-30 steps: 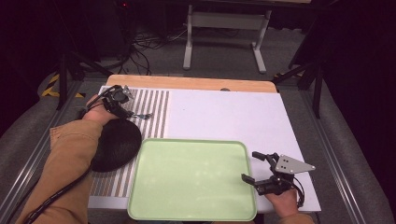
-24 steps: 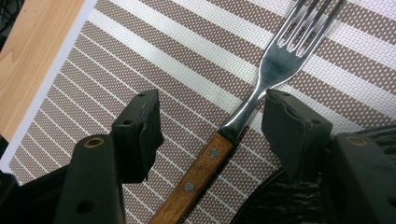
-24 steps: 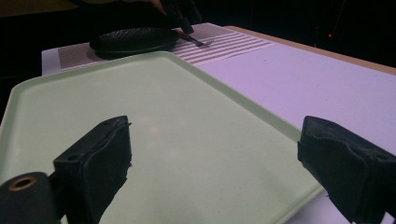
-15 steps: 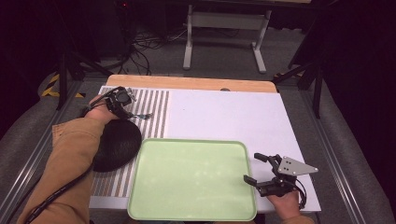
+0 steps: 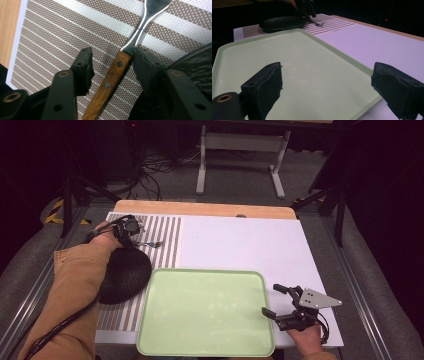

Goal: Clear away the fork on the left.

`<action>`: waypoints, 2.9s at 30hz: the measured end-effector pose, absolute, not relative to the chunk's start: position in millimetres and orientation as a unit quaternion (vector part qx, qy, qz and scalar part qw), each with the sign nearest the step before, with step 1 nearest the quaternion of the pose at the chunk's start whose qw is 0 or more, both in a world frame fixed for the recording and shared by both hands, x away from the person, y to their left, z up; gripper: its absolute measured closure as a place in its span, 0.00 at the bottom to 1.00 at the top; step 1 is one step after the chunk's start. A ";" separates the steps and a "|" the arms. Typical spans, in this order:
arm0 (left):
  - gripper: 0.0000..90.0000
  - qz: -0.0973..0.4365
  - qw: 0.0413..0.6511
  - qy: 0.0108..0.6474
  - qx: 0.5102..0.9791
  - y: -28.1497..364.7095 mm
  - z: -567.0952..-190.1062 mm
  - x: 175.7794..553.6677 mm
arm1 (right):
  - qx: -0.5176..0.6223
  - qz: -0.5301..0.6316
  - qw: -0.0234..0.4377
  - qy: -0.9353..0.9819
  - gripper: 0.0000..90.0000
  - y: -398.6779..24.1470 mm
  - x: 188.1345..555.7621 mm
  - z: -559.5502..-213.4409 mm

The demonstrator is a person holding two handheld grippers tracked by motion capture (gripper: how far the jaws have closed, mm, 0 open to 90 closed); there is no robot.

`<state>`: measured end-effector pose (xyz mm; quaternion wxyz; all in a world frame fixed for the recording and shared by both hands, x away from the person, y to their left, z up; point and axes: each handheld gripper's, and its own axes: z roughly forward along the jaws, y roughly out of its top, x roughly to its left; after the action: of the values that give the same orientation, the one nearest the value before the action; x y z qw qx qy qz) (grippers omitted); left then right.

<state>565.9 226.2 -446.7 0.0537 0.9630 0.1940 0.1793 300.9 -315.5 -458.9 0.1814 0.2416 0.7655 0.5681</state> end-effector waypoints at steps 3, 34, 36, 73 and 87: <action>0.64 0.179 0.043 0.183 0.966 225.3 -449.6 566.5 | 0.242 0.569 0.181 0.764 0.11 -317.0 299.7 -459.2; 0.86 0.181 0.021 0.114 0.977 220.0 -451.8 560.4 | 0.241 0.577 0.179 0.759 0.11 -320.5 294.8 -459.0; 0.86 0.184 0.020 0.113 0.976 219.3 -452.1 559.9 | 0.241 0.578 0.179 0.759 0.11 -320.8 294.8 -458.9; 0.86 0.225 0.043 0.121 0.966 197.4 -385.4 529.2 | 0.241 0.580 0.188 0.755 0.11 -322.4 296.6 -454.6; 0.86 0.203 0.095 0.157 0.962 182.7 -365.5 486.2 | 0.234 0.581 0.187 0.757 0.11 -319.7 302.5 -453.0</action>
<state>486.2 182.7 -365.5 0.0952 0.9618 0.1573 0.2027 302.5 -319.7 -453.0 0.1871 0.2344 0.7566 0.5811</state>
